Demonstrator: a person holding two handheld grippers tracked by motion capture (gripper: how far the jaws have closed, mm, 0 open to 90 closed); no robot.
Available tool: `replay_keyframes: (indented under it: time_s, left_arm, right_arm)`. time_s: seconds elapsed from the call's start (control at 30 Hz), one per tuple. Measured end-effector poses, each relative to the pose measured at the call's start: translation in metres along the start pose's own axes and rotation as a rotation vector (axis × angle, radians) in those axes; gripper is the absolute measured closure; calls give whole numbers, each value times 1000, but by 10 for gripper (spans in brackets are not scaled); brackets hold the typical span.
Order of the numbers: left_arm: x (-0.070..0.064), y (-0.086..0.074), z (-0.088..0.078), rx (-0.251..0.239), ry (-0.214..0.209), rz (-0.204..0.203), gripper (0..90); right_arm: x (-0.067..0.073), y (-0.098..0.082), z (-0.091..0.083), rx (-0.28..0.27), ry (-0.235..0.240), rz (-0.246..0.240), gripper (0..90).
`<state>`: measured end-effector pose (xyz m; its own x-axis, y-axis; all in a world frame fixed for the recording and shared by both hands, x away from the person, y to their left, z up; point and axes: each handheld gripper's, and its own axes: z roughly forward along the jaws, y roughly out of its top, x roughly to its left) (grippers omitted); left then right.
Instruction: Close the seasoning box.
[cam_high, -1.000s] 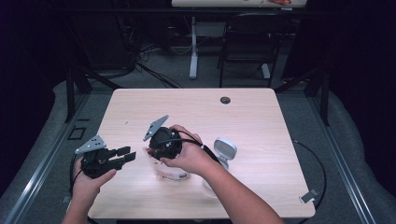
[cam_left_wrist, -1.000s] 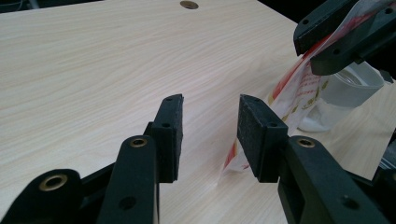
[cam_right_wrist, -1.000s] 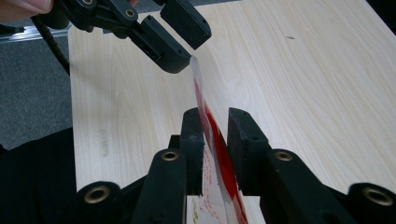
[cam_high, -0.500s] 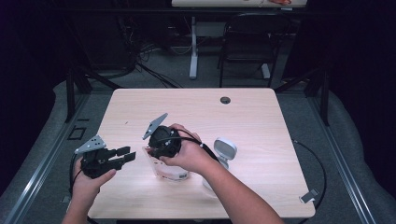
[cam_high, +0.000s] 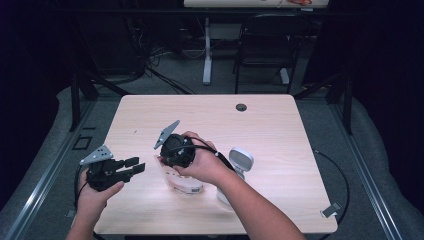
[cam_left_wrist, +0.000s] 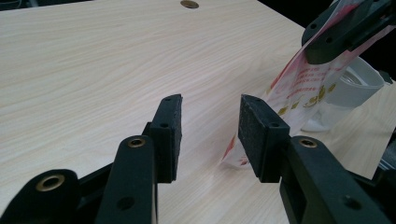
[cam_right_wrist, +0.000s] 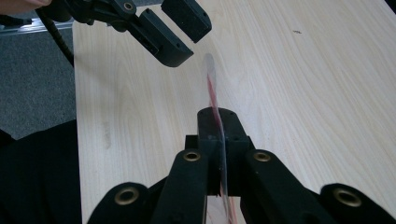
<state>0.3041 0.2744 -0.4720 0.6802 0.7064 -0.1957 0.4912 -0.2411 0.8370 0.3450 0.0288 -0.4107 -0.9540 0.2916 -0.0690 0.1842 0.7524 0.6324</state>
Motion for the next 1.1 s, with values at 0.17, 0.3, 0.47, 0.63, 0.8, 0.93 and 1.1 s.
replay_keyframes:
  time_s: [0.17,0.3,0.47,0.63,0.8,0.93,1.1]
  left_arm:
    - [0,0,0,-2,0,2,596]
    - [1,-1,0,-4,2,1,588]
    - [1,-1,0,-9,7,-2,576]
    - [0,-2,1,-5,2,-2,572]
    - [-1,-3,5,2,3,6,567]
    - [-4,-3,10,9,-7,14,557]
    - [-8,-4,16,30,-28,34,551]
  right_arm:
    - [0,-1,-1,-3,10,-6,899]
    - [-1,-3,-4,-2,5,-12,900]
    - [-2,-6,-6,-16,4,-1,900]
    - [-1,-8,-9,-12,7,3,900]
    - [-3,-12,-13,-21,2,12,900]
    - [-4,-14,-15,-18,6,12,900]
    - [-5,-16,-19,-19,5,7,900]
